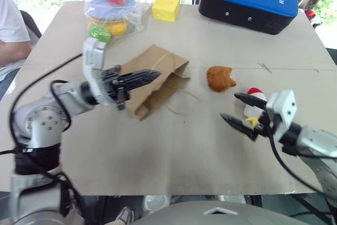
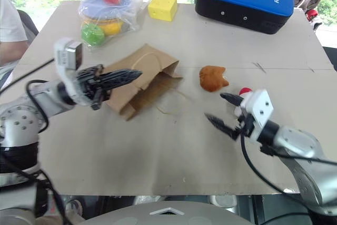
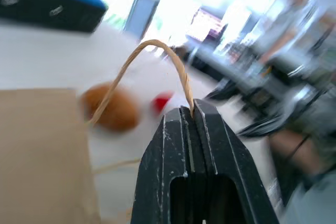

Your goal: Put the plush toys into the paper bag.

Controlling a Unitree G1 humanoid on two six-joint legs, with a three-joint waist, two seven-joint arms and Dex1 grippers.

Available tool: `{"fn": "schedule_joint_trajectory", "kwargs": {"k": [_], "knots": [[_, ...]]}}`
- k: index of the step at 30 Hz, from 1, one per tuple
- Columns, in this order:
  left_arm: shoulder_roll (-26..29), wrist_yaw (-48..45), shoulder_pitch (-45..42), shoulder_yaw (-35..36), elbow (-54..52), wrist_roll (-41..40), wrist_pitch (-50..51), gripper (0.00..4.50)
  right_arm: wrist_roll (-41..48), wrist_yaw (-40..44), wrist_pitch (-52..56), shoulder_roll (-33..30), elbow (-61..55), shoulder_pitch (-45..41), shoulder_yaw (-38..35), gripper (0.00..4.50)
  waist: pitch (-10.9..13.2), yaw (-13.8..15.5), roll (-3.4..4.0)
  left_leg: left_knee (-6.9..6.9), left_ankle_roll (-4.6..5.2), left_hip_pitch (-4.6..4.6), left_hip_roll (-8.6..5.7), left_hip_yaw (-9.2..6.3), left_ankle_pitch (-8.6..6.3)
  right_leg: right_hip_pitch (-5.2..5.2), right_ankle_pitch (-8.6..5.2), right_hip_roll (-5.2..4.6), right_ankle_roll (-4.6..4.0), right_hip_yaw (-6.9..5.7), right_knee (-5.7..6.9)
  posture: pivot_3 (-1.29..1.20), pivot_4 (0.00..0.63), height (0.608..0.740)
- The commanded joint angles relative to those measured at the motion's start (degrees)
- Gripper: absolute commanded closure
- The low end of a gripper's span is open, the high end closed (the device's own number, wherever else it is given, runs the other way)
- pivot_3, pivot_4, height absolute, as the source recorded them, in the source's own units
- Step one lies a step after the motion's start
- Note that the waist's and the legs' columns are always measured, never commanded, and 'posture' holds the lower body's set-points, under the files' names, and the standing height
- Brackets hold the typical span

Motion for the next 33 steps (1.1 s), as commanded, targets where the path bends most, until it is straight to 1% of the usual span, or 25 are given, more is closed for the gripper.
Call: {"fn": "schedule_joint_trajectory", "kwargs": {"k": [1,3,4,5,10,12,17,22,27,31,33], "knots": [[-4.84,7.85,-0.18,-2.18,-5.01,-2.93,1.57,4.5,2.68,-4.33,5.65,2.63,1.15,-9.18,3.58,2.63,0.0,0.03,0.01,0.0,0.0,0.0,-0.04,-0.03,0.0,0.0,0.01,0.1,-0.01,0.02,0.0,0.0,0.15,0.74],[-7.51,10.27,-0.13,-2.77,-5.25,-3.1,1.49,4.5,2.0,-4.32,8.49,3.09,3.58,-13.81,7.13,3.67,0.0,0.17,0.01,0.0,0.0,-0.02,-0.06,-0.1,0.0,0.0,0.01,0.23,-0.04,0.03,0.01,0.0,0.15,0.74],[-8.69,11.66,-0.44,-2.44,-5.0,-4.08,1.55,4.5,0.27,-3.51,8.71,2.63,4.79,-15.75,9.77,4.2,0.0,0.2,0.0,0.0,0.0,-0.04,-0.06,-0.13,0.0,0.0,0.01,0.25,-0.05,0.01,0.01,0.0,0.15,0.74],[-9.37,12.66,-0.73,-2.1,-4.73,-4.98,1.7,4.5,-1.14,-2.86,8.89,2.31,5.88,-17.34,12.05,4.44,0.0,0.21,0.01,0.0,0.0,-0.04,-0.05,-0.12,0.0,0.0,0.0,0.27,-0.06,-0.01,0.01,0.0,0.15,0.74],[-9.74,14.3,-1.48,-0.45,-4.02,-7.81,2.24,4.5,-5.84,-0.73,7.86,4.32,12.82,-23.1,19.93,4.44,0.01,0.13,0.01,0.01,0.0,-0.04,-0.06,-0.1,0.0,-0.01,0.0,0.27,-0.06,0.01,-0.01,0.0,0.15,0.74],[-9.95,14.98,-1.56,0.07,-3.76,-8.83,2.28,4.5,-8.41,0.42,5.57,5.74,16.77,-24.51,22.61,4.44,0.0,0.13,0.01,0.01,0.0,-0.04,-0.06,-0.11,0.0,-0.01,0.0,0.28,-0.06,0.01,-0.01,0.0,0.15,0.74],[-10.21,15.61,-0.41,-0.22,-5.2,-9.82,2.39,4.5,-14.48,2.84,-1.99,11.92,28.88,-28.34,27.17,4.44,0.01,0.09,0.02,0.01,0.0,-0.05,-0.06,-0.05,0.0,-0.01,0.0,0.3,-0.07,0.01,-0.01,0.0,0.15,0.74],[-11.2,17.11,0.66,-0.17,-6.17,-9.91,1.5,4.5,-21.52,8.83,-15.26,19.43,47.25,-32.37,32.35,4.44,0.01,0.01,0.02,0.01,-0.01,-0.05,-0.04,-0.05,0.01,-0.02,0.01,0.32,-0.07,0.0,-0.01,0.0,0.15,0.74],[-12.55,19.53,0.12,0.47,-6.07,-11.25,0.9,4.5,-26.48,12.38,-25.53,25.1,63.17,-33.67,34.04,4.44,0.02,0.1,0.03,0.01,-0.01,-0.06,-0.04,-0.07,0.01,-0.02,0.01,0.31,-0.07,0.0,-0.03,0.0,0.15,0.74],[-13.14,21.69,-0.25,1.01,-6.68,-12.88,0.33,4.5,-29.04,13.35,-29.76,28.83,70.15,-34.62,33.89,4.44,0.01,-0.24,0.02,0.0,-0.02,0.03,-0.02,-0.12,0.01,0.0,0.02,0.33,-0.08,0.05,0.01,0.0,0.15,0.74],[-13.07,23.35,-0.91,1.86,-6.82,-14.38,-0.13,4.5,-28.93,13.24,-30.38,30.98,72.54,-34.31,32.69,4.44,-0.01,-0.52,0.0,-0.02,-0.02,0.05,0.02,-0.16,0.01,0.0,0.02,0.38,-0.1,0.04,0.02,0.0,0.15,0.74]]}}
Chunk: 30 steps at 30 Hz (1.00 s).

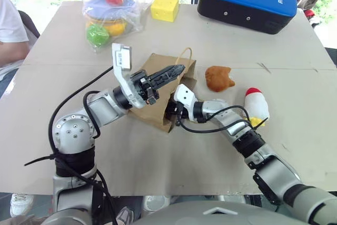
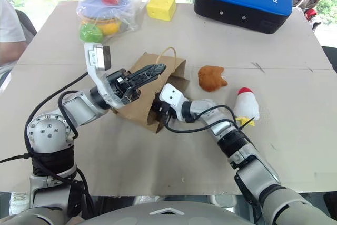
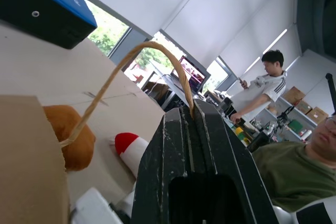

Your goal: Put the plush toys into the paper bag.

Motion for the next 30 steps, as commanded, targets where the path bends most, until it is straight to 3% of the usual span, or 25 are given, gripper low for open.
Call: {"fn": "schedule_joint_trajectory", "kwargs": {"k": [1,11,18,21,25,28,30], "knots": [[0.17,2.49,-2.15,2.73,-2.9,-4.44,-1.78,4.5,-1.46,0.3,-1.38,2.63,4.85,0.95,-0.74,4.44,-0.02,-0.5,-0.02,0.0,0.0,0.01,0.01,-0.02,0.0,0.0,0.0,0.02,-0.01,-0.01,0.01,0.0,0.15,0.74],[0.54,9.07,-8.04,5.22,-1.8,-11.37,-4.51,4.5,-8.68,1.95,-2.12,2.58,11.29,-1.47,0.98,4.44,-0.05,-1.09,-0.03,-0.09,-0.05,0.24,0.04,-0.02,0.03,0.1,0.04,0.1,-0.06,0.09,0.06,0.0,0.15,0.74],[8.04,9.43,-4.99,11.6,0.54,-15.66,-3.1,4.5,-10.22,2.0,-1.69,1.94,12.01,-1.76,-0.16,4.44,-0.05,-1.14,-0.01,-0.46,-0.06,0.93,0.07,0.18,0.04,0.48,0.01,0.18,-0.15,0.38,0.03,0.0,0.15,0.74],[13.2,3.38,-0.48,12.16,-0.78,-12.05,-0.71,4.5,-8.92,1.15,-2.75,1.46,9.09,-1.33,-2.54,4.44,-0.05,-1.05,0.0,-0.47,-0.07,0.93,0.07,0.19,0.04,0.48,-0.01,0.17,-0.17,0.37,0.0,0.0,0.15,0.74],[15.94,-3.27,3.66,10.59,-2.14,-3.4,-2.66,4.5,-6.84,1.35,-3.4,0.63,2.04,-0.77,-5.7,4.44,0.02,-0.37,0.04,-0.47,-0.12,0.86,0.03,0.22,0.05,0.46,-0.1,0.1,-0.32,0.35,-0.05,0.0,0.15,0.74],[16.06,-7.86,5.72,9.78,-1.98,2.37,-4.94,4.5,-1.46,3.06,6.21,-0.86,-9.88,0.54,-9.05,4.44,0.05,-0.17,0.06,-0.47,-0.17,0.68,0.0,0.24,0.06,0.36,-0.11,0.02,-0.34,0.35,-0.11,0.0,0.15,0.74],[15.88,-9.75,6.02,9.51,-1.27,4.36,-5.61,4.5,2.37,5.5,13.65,-3.92,-20.52,1.85,-10.08,3.92,0.06,-0.01,0.06,-0.51,-0.22,0.53,0.0,0.29,0.03,0.17,-0.1,-0.02,-0.33,0.38,-0.11,0.0,0.15,0.74]]}}
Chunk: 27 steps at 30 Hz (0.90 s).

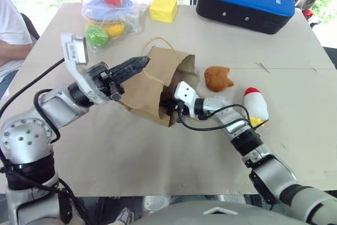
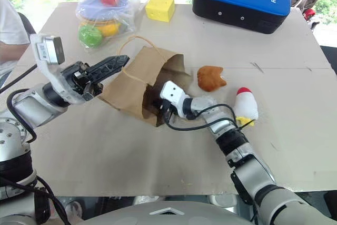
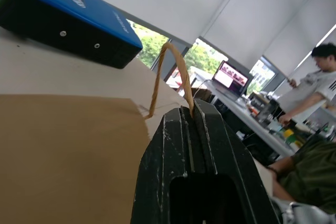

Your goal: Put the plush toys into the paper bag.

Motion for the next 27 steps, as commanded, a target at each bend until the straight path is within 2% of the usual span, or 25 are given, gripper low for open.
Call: {"fn": "schedule_joint_trajectory", "kwargs": {"k": [1,4,6,7,8,9,12,16,21,24,27], "knots": [[0.46,-4.44,-0.1,-0.01,-0.62,4.12,-2.47,4.5,8.36,3.38,13.41,-4.55,-20.91,1.37,-4.16,3.69,0.0,0.31,0.0,0.0,-0.01,-0.18,0.0,-0.03,0.0,-0.16,0.01,0.0,0.01,-0.02,0.0,0.0,0.15,0.74],[-0.03,-6.1,-0.83,-0.02,0.28,6.15,-3.12,4.5,13.67,1.93,23.55,-8.67,-33.47,2.1,-8.02,2.22,0.0,0.56,0.0,0.01,-0.06,-0.73,0.02,-0.15,0.03,-0.71,0.11,0.01,0.18,-0.12,0.04,0.0,0.15,0.74],[-0.07,-6.87,-1.25,-0.01,0.77,7.07,-3.27,4.5,16.43,0.66,29.23,-11.79,-39.57,1.88,-10.98,1.26,0.01,0.59,0.01,-0.05,-0.06,-0.73,0.02,-0.14,0.03,-0.74,0.11,0.04,0.18,-0.11,0.05,0.0,0.15,0.74],[-0.13,-7.09,-1.52,0.01,0.99,7.42,-3.34,4.5,17.29,-0.46,31.34,-12.74,-41.48,1.59,-12.46,0.43,0.01,0.59,0.01,-0.07,-0.06,-0.73,0.02,-0.14,0.03,-0.74,0.1,0.05,0.16,-0.13,0.05,0.0,0.15,0.74],[-0.16,-7.28,-1.83,0.01,1.24,7.89,-3.51,4.5,17.77,-2.0,33.41,-13.54,-42.51,0.95,-14.21,0.15,0.01,0.58,0.0,-0.07,-0.06,-0.73,0.02,-0.14,0.03,-0.74,0.1,0.05,0.16,-0.13,0.04,0.0,0.15,0.74],[-0.25,-7.47,-2.17,-0.04,1.52,8.58,-3.83,4.5,17.7,-3.04,35.2,-14.88,-42.69,0.21,-15.42,0.06,0.02,0.57,0.01,-0.07,-0.05,-0.72,0.02,-0.1,0.03,-0.73,0.09,0.05,0.16,-0.11,0.03,0.0,0.15,0.74],[-0.6,-8.02,-3.04,-0.07,2.6,9.91,-4.4,4.5,15.54,-6.73,37.97,-17.44,-39.32,-1.81,-16.59,0.06,0.01,0.57,-0.02,-0.05,-0.05,-0.72,0.02,0.07,0.03,-0.74,0.06,0.05,0.1,-0.05,0.0,0.0,0.15,0.74],[-1.35,-9.21,-3.99,-0.44,4.05,12.32,-5.48,4.5,9.88,-10.4,36.05,-18.8,-29.19,-4.29,-13.47,0.06,-0.02,0.51,-0.06,-0.05,-0.05,-0.71,0.02,0.32,0.03,-0.74,0.03,0.06,0.05,-0.04,0.0,0.0,0.15,0.74],[-2.64,-9.75,-4.74,-0.77,3.88,14.17,-6.55,4.5,1.52,-12.64,29.42,-17.67,-8.06,-9.4,-7.32,0.06,0.02,0.29,-0.08,-0.06,-0.04,-0.74,0.02,0.5,0.03,-0.83,0.11,0.08,0.18,0.11,0.01,0.0,0.15,0.74],[-3.02,-9.76,-4.47,-0.59,3.24,14.57,-6.7,4.5,-1.09,-12.02,26.01,-18.4,-4.55,-10.35,-5.98,0.86,0.02,0.4,-0.09,-0.06,-0.03,-0.76,0.03,0.5,0.03,-0.83,0.11,0.08,0.19,0.12,0.0,0.0,0.15,0.74],[-3.44,-9.27,-3.88,-0.24,2.3,14.44,-6.72,4.5,-2.54,-11.06,23.75,-19.6,-5.12,-9.59,-5.81,2.3,0.01,0.48,-0.1,-0.06,-0.03,-0.78,0.03,0.5,0.03,-0.83,0.11,0.08,0.21,0.12,-0.01,0.0,0.15,0.74]]}}
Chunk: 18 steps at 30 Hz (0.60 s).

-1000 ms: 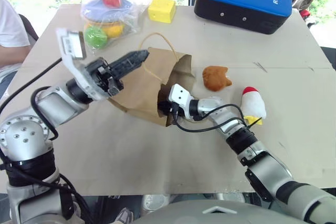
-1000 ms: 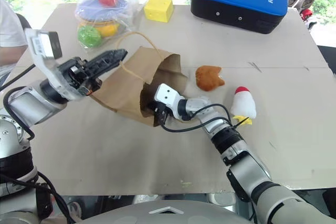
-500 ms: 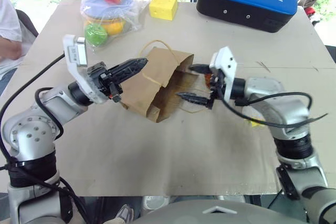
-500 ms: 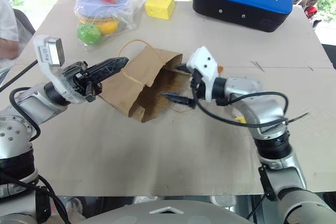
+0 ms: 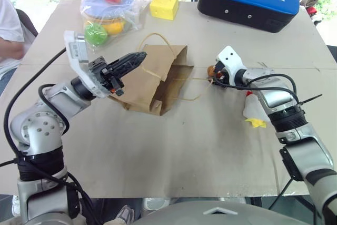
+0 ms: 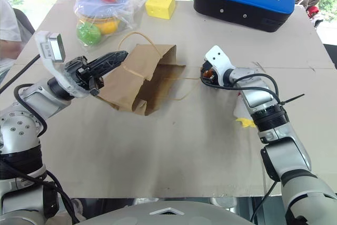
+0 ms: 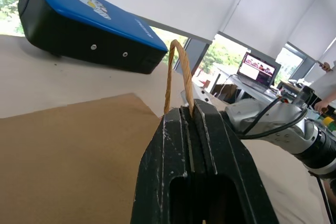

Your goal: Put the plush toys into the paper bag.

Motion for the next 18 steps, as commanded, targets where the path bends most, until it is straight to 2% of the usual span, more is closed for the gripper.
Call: {"fn": "schedule_joint_trajectory", "kwargs": {"k": [1,2,3,5,6,8,11,14,18], "knots": [[-0.44,0.2,0.39,1.64,-2.96,-0.33,-1.16,4.5,-1.98,1.35,-3.26,-1.93,-1.15,1.3,0.21,2.6,0.0,0.0,0.0,0.0,0.0,0.0,0.0,0.0,0.0,0.0,0.0,0.0,0.0,0.0,0.0,0.0,0.15,0.74],[-0.62,0.42,0.54,1.68,-3.19,-0.42,-1.15,4.5,-1.99,1.36,-3.81,-2.17,-1.81,1.74,-0.37,3.32,0.0,0.01,0.0,0.0,0.0,0.0,0.0,0.0,0.0,0.0,0.0,0.0,0.0,0.0,0.01,0.0,0.15,0.74],[-0.77,0.56,0.64,1.7,-3.35,-0.46,-1.14,4.5,-1.76,1.43,-4.25,-2.4,-2.56,2.15,-1.09,3.53,0.0,0.01,0.0,0.0,0.0,0.0,0.0,0.0,0.0,0.0,0.0,0.0,0.0,0.0,0.01,0.0,0.15,0.74],[-1.08,0.84,0.85,1.79,-3.74,-0.83,-0.9,4.5,2.29,2.65,-5.45,-2.57,-6.96,3.46,-5.73,4.35,0.0,0.1,0.0,0.0,0.0,0.0,0.0,-0.02,0.0,0.0,0.0,0.0,0.0,-0.01,0.03,0.0,0.15,0.74],[-1.31,1.01,0.85,1.78,-3.82,-1.01,-0.76,4.5,5.96,3.34,-4.09,-2.26,-10.78,3.96,-9.38,4.49,0.04,0.18,-0.01,0.0,0.0,0.0,0.0,-0.02,0.0,0.0,0.0,0.0,0.0,-0.01,0.03,0.0,0.15,0.74],[-1.51,1.13,0.85,1.75,-3.82,-1.48,-0.39,4.5,11.69,5.19,-2.52,-2.06,-17.67,4.78,-13.98,4.49,0.07,0.16,0.0,0.0,0.0,-0.03,0.01,-0.02,0.0,-0.01,0.0,0.0,0.01,-0.01,0.02,0.0,0.15,0.74],[-1.63,0.94,0.42,1.49,-3.37,-2.18,0.2,4.5,18.08,8.08,1.31,-2.39,-27.9,5.67,-15.24,4.49,0.09,-0.14,0.0,0.0,0.0,-0.03,0.03,-0.02,0.0,-0.02,0.01,0.01,0.02,0.0,0.02,0.0,0.15,0.74],[-1.74,0.92,-0.75,1.24,-2.77,-2.8,0.64,4.5,16.92,9.37,1.25,-3.23,-32.07,6.08,-10.61,4.49,0.07,-0.21,-0.02,0.0,0.0,0.02,0.12,-0.07,0.0,-0.01,0.0,0.12,0.0,-0.03,0.05,0.0,0.15,0.74],[-2.0,1.48,-2.42,1.67,-2.02,-4.65,1.69,4.5,11.94,10.08,-4.29,-2.2,-29.14,5.58,-3.33,4.49,0.07,-0.06,-0.02,0.01,0.0,0.04,0.11,-0.02,0.0,-0.01,0.0,0.11,0.0,-0.01,0.06,0.0,0.15,0.74]]}}
